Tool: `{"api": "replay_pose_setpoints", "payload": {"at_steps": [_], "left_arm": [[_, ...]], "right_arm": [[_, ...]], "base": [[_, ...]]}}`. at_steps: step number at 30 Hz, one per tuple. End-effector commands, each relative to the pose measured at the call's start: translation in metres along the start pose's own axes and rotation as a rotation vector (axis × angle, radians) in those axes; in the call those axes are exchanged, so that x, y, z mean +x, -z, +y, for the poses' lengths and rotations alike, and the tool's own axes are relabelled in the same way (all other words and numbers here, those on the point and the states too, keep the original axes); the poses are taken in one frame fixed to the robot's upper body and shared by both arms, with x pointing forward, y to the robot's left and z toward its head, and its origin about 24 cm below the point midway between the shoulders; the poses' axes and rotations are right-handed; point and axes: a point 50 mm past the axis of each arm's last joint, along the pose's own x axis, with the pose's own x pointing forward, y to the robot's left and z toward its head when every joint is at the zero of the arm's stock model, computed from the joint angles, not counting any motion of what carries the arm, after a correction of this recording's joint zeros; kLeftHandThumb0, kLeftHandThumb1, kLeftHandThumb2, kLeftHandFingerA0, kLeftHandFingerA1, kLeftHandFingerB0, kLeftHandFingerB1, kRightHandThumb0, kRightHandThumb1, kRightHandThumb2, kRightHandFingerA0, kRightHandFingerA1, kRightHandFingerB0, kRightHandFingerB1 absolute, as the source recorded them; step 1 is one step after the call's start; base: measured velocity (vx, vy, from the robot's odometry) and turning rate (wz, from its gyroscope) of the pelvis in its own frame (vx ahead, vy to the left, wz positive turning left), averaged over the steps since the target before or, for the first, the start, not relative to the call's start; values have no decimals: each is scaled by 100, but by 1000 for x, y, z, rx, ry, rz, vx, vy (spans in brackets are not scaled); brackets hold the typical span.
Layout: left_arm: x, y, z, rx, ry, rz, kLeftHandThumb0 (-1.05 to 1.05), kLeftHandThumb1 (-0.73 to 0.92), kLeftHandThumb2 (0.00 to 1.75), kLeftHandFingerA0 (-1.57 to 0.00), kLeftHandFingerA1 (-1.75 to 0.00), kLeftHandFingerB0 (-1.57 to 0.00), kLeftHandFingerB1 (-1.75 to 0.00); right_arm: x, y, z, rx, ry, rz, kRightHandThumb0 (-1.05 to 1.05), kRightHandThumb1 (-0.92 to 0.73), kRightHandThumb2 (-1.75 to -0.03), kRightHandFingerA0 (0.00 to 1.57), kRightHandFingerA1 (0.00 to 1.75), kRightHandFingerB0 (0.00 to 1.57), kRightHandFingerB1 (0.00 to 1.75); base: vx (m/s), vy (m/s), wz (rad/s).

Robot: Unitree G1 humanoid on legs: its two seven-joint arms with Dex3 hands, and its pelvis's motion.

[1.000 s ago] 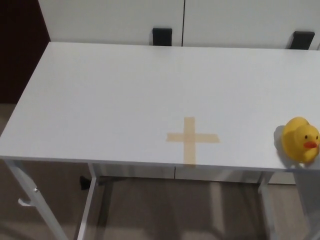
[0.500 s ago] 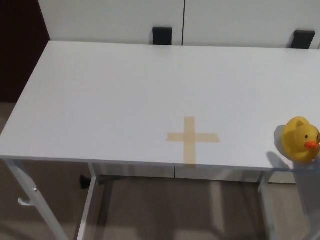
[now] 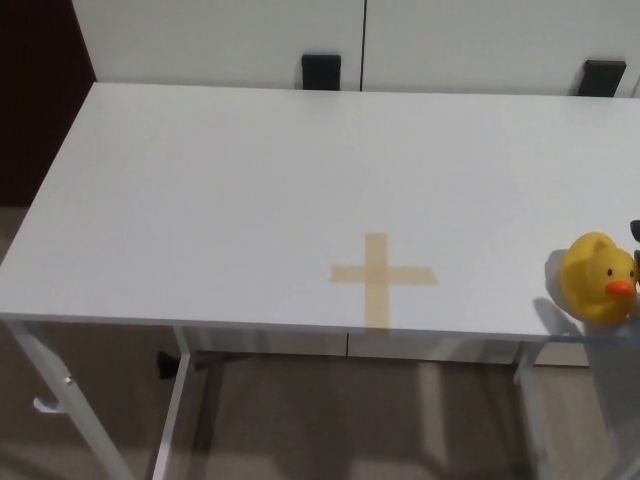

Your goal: The robot uses its right hand to push the yellow duck toy to the center of the white desk.

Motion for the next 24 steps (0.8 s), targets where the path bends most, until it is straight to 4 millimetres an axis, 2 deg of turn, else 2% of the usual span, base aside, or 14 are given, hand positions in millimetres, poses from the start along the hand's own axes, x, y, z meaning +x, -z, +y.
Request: {"api": "replay_pose_setpoints", "payload": {"at_steps": [1, 6, 7, 9, 10, 11, 13, 14, 24], "left_arm": [[0, -4, 1, 6, 1, -37, -15, 67, 69, -86, -70, -80, -55], [0, -6, -2, 16, 7, -41, -16, 67, 65, -86, -71, -81, -59], [0, -6, -2, 16, 8, -41, -15, 68, 67, -86, -69, -81, -59], [0, -6, -2, 15, 9, -41, -15, 68, 67, -86, -69, -81, -59], [0, -6, -3, 14, 11, -42, -12, 67, 71, -86, -69, -82, -60], [0, -6, -3, 14, 12, -44, -12, 67, 71, -86, -69, -82, -60], [0, -6, -3, 11, 16, -42, -12, 67, 71, -83, -68, -83, -61], [0, -6, -3, 11, 16, -43, -16, 68, 67, -84, -69, -81, -60], [0, -6, -2, 26, 16, -48, -13, 65, 75, -87, -70, -85, -60]], "right_arm": [[6, -6, -1, -3, 29, 9, -75, -92, -71, 13, 36, 21, 33], [12, -18, 23, 35, -14, -10, -78, -92, -71, 13, 38, 20, 31], [13, -22, 31, 42, -24, -14, -36, -52, -112, 1, 52, 0, 49], [14, -24, 39, 51, -32, -18, -36, -52, -112, 1, 52, 0, 49], [13, -25, 46, 59, -42, -19, -79, -92, -72, 9, 40, 16, 31], [13, -25, 50, 65, -49, -19, -79, -92, -72, 9, 40, 16, 31], [9, -21, 63, 75, -66, -11, -80, -92, -75, 6, 38, 14, 30], [8, -18, 68, 85, -70, -4, -81, -77, -115, 2, 39, 8, 35], [-5, 0, 87, 178, -47, 72, -84, -79, -117, 2, 30, 6, 28]], "base": [[0, 0, 0], [0, 0, 0], [0, 0, 0], [0, 0, 0], [0, 0, 0], [0, 0, 0], [0, 0, 0], [0, 0, 0], [0, 0, 0]]}}
